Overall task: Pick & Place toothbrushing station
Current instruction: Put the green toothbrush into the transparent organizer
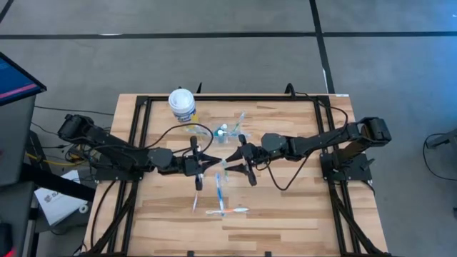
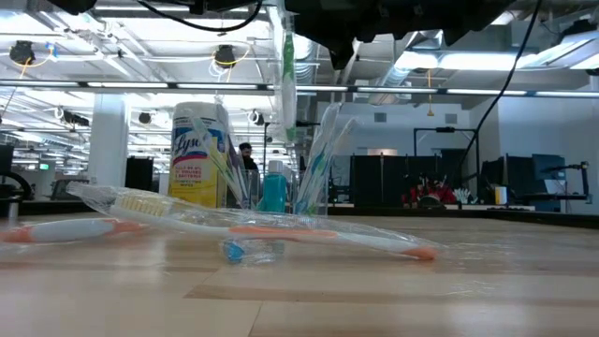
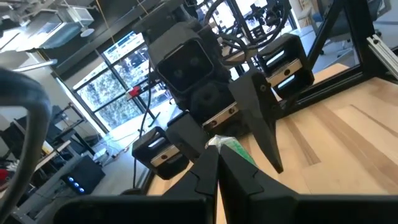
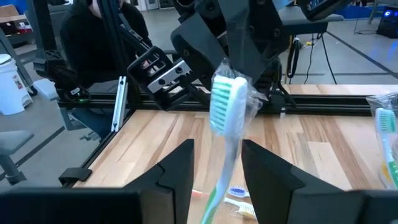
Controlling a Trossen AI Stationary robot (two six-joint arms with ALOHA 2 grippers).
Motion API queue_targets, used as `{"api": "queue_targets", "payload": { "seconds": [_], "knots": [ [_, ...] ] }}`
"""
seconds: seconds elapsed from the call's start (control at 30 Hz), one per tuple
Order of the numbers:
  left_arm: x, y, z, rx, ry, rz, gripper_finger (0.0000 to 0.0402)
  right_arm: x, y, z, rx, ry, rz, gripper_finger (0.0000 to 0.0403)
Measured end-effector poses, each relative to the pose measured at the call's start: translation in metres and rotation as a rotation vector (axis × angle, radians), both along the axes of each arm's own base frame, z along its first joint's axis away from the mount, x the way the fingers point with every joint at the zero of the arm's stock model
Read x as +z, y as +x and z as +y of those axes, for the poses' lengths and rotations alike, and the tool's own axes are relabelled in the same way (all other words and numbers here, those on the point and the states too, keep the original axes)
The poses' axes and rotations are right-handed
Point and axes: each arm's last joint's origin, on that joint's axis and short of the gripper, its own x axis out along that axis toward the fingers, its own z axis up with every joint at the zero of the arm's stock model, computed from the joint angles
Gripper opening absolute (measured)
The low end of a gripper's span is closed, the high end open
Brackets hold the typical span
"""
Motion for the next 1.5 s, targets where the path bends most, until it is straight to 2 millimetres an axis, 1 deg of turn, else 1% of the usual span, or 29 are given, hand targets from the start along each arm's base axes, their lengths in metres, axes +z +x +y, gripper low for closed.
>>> {"api": "queue_targets", "payload": {
  "seconds": [0.37,0.77,1.0,1.17,1.23,1.33,1.37,1.5],
  "knots": [
    [0.002,0.000,0.000,0.000,-0.008,-0.025,0.0000,0.000,0.000,-0.002,-0.008,0.007,0.001,0.0094],
    [0.005,0.002,0.004,-0.065,-0.019,-0.056,0.0000,0.001,0.000,-0.002,-0.011,0.008,-0.013,0.0081],
    [0.006,0.002,0.004,-0.076,-0.024,-0.068,0.0000,0.002,0.001,-0.006,-0.025,0.008,-0.013,0.0071],
    [0.001,0.006,0.002,-0.094,-0.024,-0.061,0.0000,0.002,0.001,-0.006,-0.025,0.007,-0.013,0.0068],
    [-0.003,0.009,0.002,-0.092,-0.021,-0.054,0.0000,0.001,0.001,-0.006,-0.025,0.007,-0.009,0.0057],
    [-0.006,0.011,0.002,-0.068,-0.018,-0.044,0.0000,-0.001,0.000,-0.006,-0.017,-0.019,0.004,0.0019],
    [-0.006,0.010,0.002,-0.056,-0.018,-0.043,0.0000,-0.001,0.000,-0.006,-0.016,-0.031,0.004,0.0012],
    [0.000,0.007,0.004,-0.013,-0.024,-0.060,0.0004,0.000,0.000,-0.006,-0.020,-0.031,-0.001,0.0008]
  ]
}}
